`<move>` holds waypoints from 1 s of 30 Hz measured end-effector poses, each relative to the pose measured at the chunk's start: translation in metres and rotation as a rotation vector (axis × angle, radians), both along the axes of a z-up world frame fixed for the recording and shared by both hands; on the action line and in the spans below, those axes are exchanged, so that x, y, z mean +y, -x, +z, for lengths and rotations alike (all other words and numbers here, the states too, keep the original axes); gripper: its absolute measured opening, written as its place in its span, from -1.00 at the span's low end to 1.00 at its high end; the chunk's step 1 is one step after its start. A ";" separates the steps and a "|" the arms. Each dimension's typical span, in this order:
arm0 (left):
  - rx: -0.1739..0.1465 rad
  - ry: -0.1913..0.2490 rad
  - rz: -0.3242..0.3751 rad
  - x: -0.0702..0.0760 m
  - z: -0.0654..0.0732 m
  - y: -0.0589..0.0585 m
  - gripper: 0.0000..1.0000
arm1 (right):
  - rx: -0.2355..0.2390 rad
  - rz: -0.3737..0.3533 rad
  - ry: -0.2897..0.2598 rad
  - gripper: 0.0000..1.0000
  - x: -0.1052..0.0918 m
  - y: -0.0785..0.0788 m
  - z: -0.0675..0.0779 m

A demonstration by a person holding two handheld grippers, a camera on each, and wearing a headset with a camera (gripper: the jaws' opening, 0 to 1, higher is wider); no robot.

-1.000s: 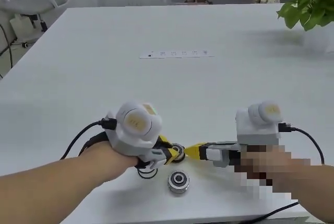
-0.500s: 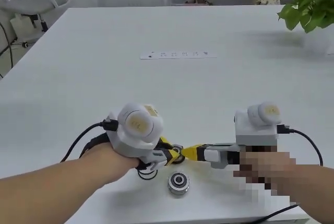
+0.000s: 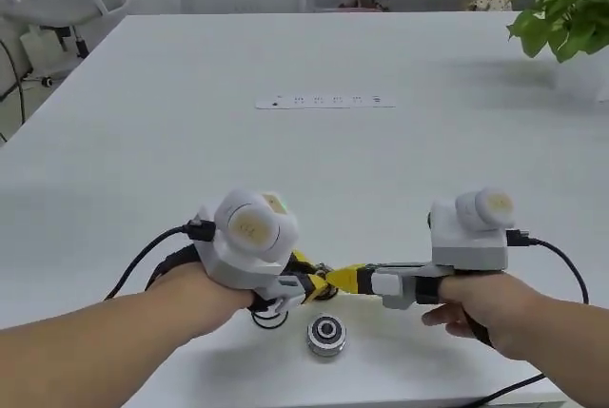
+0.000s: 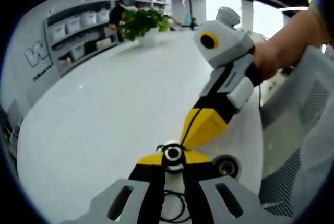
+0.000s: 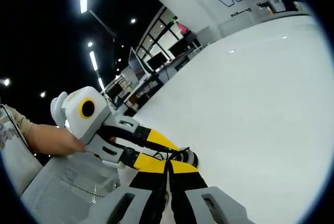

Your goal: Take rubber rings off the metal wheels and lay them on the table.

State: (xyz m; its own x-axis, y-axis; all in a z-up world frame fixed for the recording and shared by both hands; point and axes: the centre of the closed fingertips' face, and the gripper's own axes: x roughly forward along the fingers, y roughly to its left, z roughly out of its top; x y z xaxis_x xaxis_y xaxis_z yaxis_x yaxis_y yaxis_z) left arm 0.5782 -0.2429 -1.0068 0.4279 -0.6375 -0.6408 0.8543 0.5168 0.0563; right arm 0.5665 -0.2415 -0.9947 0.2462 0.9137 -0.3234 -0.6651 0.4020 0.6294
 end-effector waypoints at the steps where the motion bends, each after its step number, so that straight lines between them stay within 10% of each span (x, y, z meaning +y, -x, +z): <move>1: -0.001 0.002 0.000 0.000 0.000 0.000 -0.75 | 0.001 0.002 -0.003 -1.00 0.000 0.001 0.001; 30: 0.005 0.005 -0.005 -0.001 0.001 0.001 -0.73 | -0.017 0.013 0.029 -1.00 -0.004 0.003 0.001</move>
